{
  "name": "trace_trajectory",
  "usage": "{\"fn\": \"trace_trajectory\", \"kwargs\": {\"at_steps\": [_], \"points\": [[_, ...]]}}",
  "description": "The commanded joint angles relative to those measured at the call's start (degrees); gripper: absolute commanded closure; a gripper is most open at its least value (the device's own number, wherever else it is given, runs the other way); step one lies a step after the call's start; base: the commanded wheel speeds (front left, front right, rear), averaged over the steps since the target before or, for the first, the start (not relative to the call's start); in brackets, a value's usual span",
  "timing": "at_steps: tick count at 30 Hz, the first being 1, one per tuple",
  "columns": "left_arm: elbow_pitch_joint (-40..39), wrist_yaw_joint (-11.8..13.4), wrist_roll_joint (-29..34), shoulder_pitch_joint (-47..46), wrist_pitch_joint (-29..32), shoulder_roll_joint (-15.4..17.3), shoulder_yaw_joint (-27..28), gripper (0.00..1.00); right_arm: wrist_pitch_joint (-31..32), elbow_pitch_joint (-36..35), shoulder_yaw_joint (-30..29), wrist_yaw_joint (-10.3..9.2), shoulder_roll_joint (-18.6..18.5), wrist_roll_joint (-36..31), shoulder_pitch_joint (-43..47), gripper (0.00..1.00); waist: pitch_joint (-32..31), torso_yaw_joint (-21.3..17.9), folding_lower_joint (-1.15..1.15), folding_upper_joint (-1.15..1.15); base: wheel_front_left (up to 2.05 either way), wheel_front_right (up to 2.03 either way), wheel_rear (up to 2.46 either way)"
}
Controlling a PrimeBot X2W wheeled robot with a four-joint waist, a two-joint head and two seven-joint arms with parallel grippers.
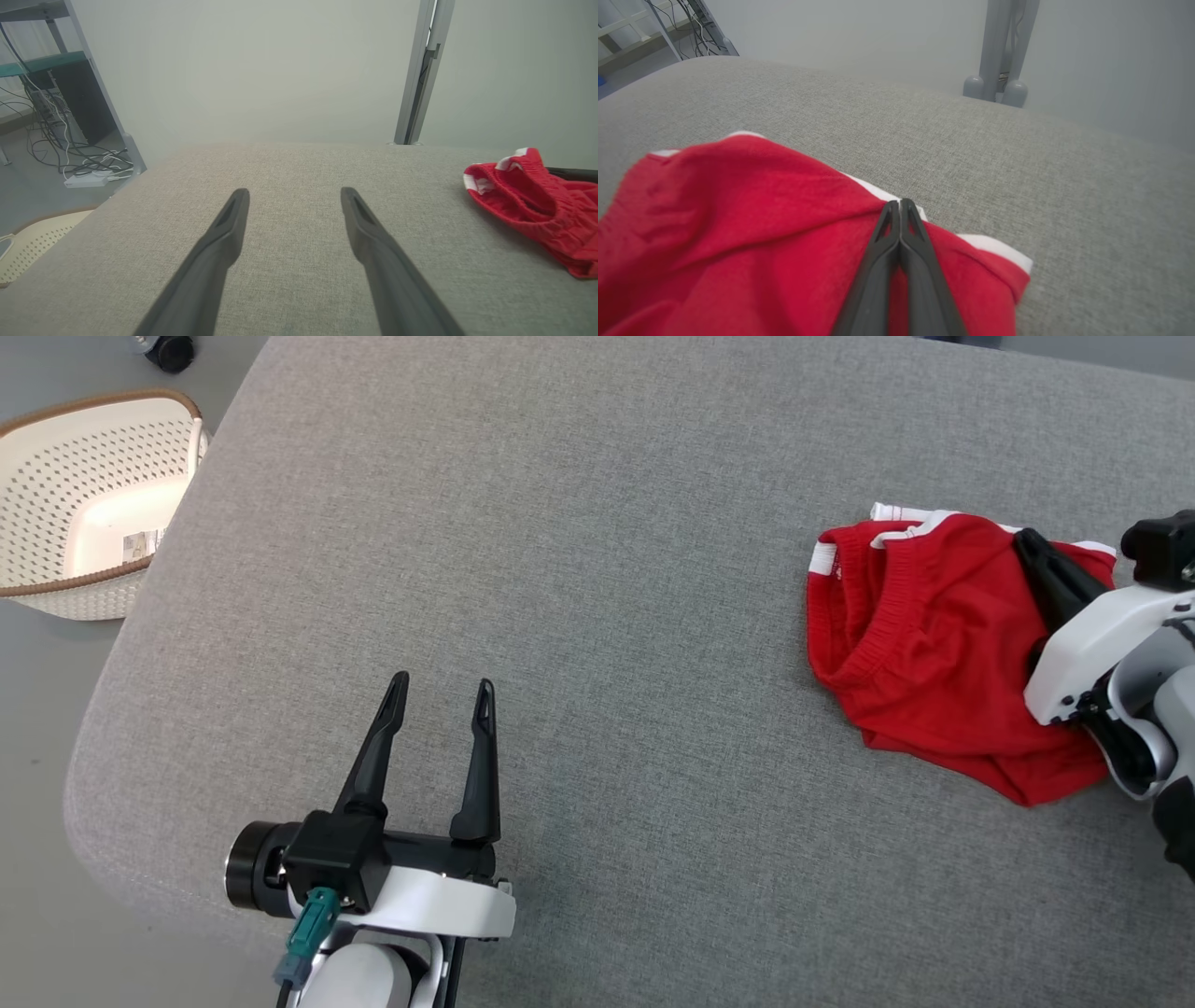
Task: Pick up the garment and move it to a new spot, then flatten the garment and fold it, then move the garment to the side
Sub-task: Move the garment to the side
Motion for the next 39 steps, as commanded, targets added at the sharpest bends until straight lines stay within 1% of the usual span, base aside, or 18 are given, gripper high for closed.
{"fn": "trace_trajectory", "kwargs": {"at_steps": [1,4,9,10,15,17,20,22,24,26,29,31,34,38,39], "points": [[-0.2,0.3,0.0,-1.1,-0.2,0.2,-0.2,0.00,-1.0,1.3,1.3,0.02,0.6,0.8,-0.2,1.00,0.2,-0.2,0.00,0.00,0.00,0.00,0.00],[0.1,0.6,0.2,-1.3,-0.2,0.2,-0.1,0.00,-2.1,2.2,3.2,0.03,1.7,1.8,1.1,1.00,0.0,-0.8,0.00,0.00,0.00,0.00,0.00],[0.7,0.0,1.2,-1.3,-0.2,0.2,0.7,0.00,-4.5,2.3,6.0,0.03,2.6,2.8,1.7,1.00,-1.4,-3.0,0.00,0.00,0.00,0.00,0.00],[0.7,0.0,1.2,-1.3,-0.2,0.2,0.7,0.00,-4.5,2.3,6.0,0.03,2.6,2.8,1.7,1.00,-1.4,-3.0,0.00,0.00,0.00,0.00,0.00],[0.9,-0.5,1.9,-1.0,-0.2,0.2,2.3,0.00,-5.8,0.3,5.6,0.03,4.0,4.6,0.7,1.00,-4.4,-6.3,0.00,0.00,0.00,0.00,0.00],[0.9,-0.9,2.2,-0.6,-0.2,0.2,3.0,0.00,-6.0,-0.9,5.5,0.02,3.9,4.8,0.9,1.00,-5.8,-8.0,0.00,0.00,0.00,0.00,0.00],[1.1,-1.3,2.4,0.0,-0.2,0.2,3.8,0.00,-6.0,-3.4,3.3,0.02,3.4,3.9,1.8,1.00,-7.9,-10.3,0.00,0.00,0.00,0.00,0.00],[1.4,-1.5,2.5,0.5,-0.2,0.2,4.5,0.00,-6.0,-5.1,1.2,0.03,3.4,3.1,3.2,1.00,-9.4,-11.9,0.00,0.00,0.00,0.00,0.00],[1.5,-1.8,2.7,0.7,-0.2,0.2,5.3,0.00,-6.0,-6.9,-2.8,0.02,3.7,2.1,5.0,1.00,-11.0,-13.6,0.00,0.00,0.00,0.00,0.00],[1.5,-1.9,2.5,1.2,-0.2,0.2,6.3,0.00,-6.0,-9.7,-5.8,0.03,4.2,-1.8,7.8,1.00,-12.3,-15.3,0.00,0.00,0.00,0.00,0.00],[1.5,-2.1,2.3,2.0,-0.2,0.2,7.4,0.00,-6.0,-13.9,-12.5,0.02,5.6,-7.3,13.6,1.00,-13.6,-17.7,0.00,0.00,0.00,0.00,0.00],[1.4,-2.4,2.5,2.2,-0.2,0.2,7.9,0.00,-6.0,-17.0,-17.6,0.02,6.9,-10.9,17.1,1.00,-14.0,-19.2,0.00,0.00,0.00,0.00,0.00],[1.3,-2.3,2.6,3.0,-0.2,0.2,8.7,0.00,-6.0,-21.4,-24.1,0.03,9.9,-15.4,22.9,1.00,-14.5,-21.2,0.00,0.00,0.00,0.00,0.00],[1.0,-2.6,2.7,3.2,-0.2,0.2,9.8,0.00,-6.0,-26.5,-29.3,0.02,12.7,-21.0,28.7,1.00,-14.6,-23.3,0.00,0.00,0.00,0.00,0.00],[1.0,-2.7,2.7,3.6,-0.2,0.1,10.0,0.00,-6.0,-27.3,-30.4,0.02,13.8,-21.4,30.0,1.00,-14.7,-23.7,0.00,0.00,0.00,0.00,0.00]]}}
